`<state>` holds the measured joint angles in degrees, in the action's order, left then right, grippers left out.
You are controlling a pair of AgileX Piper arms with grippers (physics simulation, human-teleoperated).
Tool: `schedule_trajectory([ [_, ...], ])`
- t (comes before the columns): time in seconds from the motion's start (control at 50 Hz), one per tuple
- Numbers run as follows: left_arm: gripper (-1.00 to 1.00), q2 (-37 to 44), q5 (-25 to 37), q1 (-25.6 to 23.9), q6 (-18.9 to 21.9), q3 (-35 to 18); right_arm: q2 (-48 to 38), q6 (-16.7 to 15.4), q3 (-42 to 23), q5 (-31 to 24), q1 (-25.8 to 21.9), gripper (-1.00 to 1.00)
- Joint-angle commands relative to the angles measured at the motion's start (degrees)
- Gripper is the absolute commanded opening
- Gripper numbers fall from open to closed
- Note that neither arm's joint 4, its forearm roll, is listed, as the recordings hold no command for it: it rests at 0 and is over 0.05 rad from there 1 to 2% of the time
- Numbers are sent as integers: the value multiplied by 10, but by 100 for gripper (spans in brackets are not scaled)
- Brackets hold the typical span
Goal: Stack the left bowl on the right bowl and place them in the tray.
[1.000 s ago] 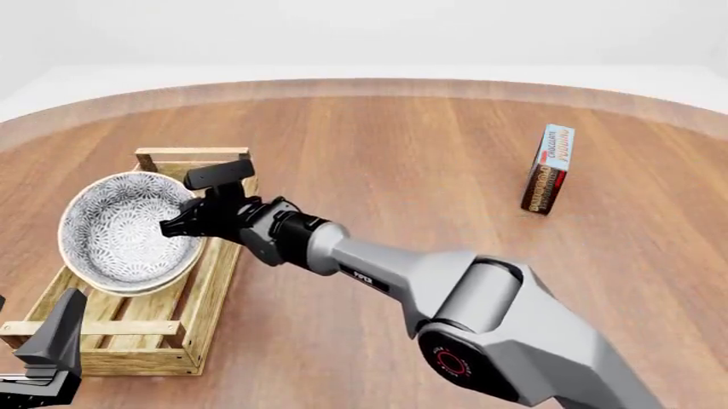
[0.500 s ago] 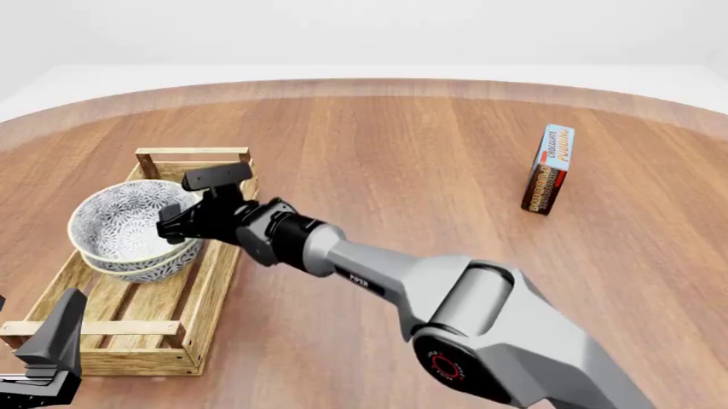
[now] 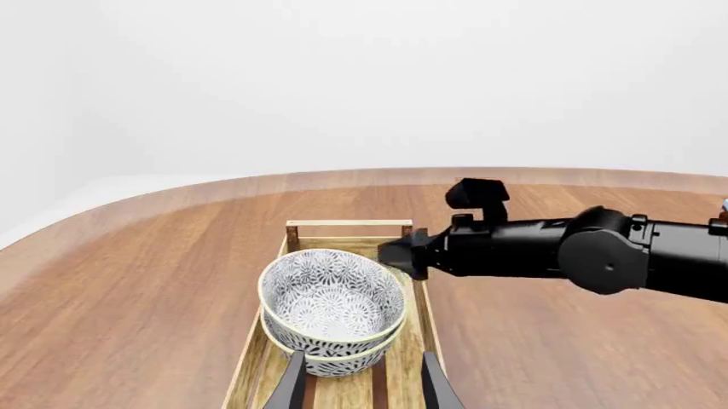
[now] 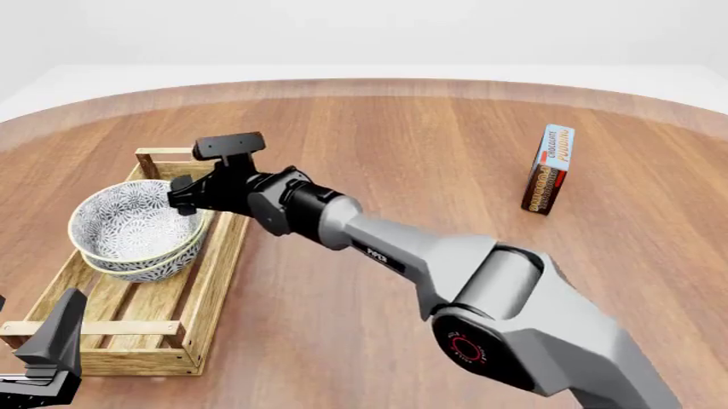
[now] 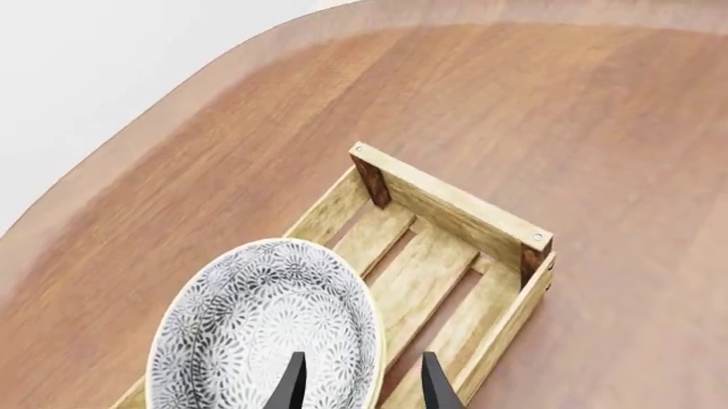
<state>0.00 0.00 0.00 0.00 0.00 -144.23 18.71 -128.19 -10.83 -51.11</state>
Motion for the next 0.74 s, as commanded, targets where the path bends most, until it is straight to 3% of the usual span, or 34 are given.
schedule_trajectory([
  [0.02,100,0,0,0,0,0,43,-13,21,-15,6,100],
  [0.32,100,0,0,0,0,0,158,-49,113,-7,7,100],
  [0.48,100,0,0,0,0,0,279,-83,252,38,3,100],
  [0.74,100,0,0,0,0,0,398,-97,389,86,6,100],
])
